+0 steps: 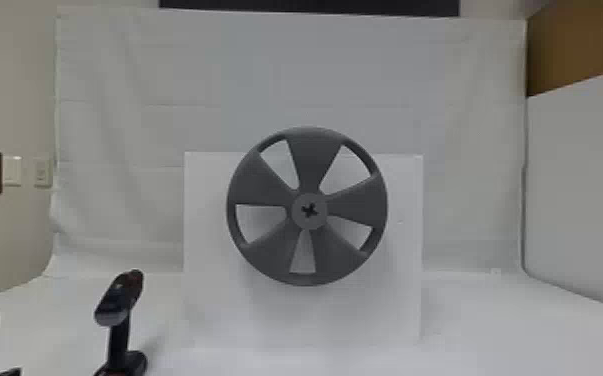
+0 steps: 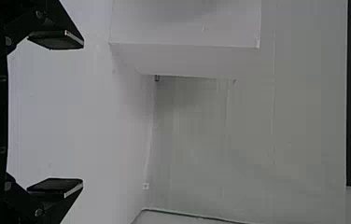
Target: Grasp the drill and bring into the middle of wheel
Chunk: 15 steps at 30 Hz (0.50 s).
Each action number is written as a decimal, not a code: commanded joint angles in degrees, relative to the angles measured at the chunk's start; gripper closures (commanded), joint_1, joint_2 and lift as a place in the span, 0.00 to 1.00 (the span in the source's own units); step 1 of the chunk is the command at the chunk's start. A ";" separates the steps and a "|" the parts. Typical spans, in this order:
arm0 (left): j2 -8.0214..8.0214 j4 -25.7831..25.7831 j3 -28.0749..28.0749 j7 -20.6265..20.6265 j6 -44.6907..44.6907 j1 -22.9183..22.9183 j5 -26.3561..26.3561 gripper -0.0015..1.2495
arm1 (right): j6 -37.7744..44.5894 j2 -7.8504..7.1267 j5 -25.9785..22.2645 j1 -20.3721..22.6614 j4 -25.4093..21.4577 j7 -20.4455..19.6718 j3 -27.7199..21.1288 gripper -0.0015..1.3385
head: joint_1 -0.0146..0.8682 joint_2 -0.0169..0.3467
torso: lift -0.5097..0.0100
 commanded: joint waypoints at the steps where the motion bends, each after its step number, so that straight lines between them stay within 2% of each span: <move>1: 0.18 0.00 -0.64 0.07 0.64 -0.55 -0.93 0.12 | 0.00 0.00 -0.07 -0.05 0.01 0.00 0.07 0.18 | 0.02 0.05 | 0.20; 10: 0.18 0.35 -3.37 0.07 0.64 -2.49 -6.81 0.12 | 0.00 0.18 0.37 -0.32 0.01 0.00 0.68 0.18 | 0.02 0.05 | 0.20; 15: 0.18 2.37 -3.98 -0.02 0.55 -3.81 -6.90 0.11 | 0.00 0.18 0.55 -0.32 0.01 0.00 0.86 0.18 | 0.02 0.05 | 0.20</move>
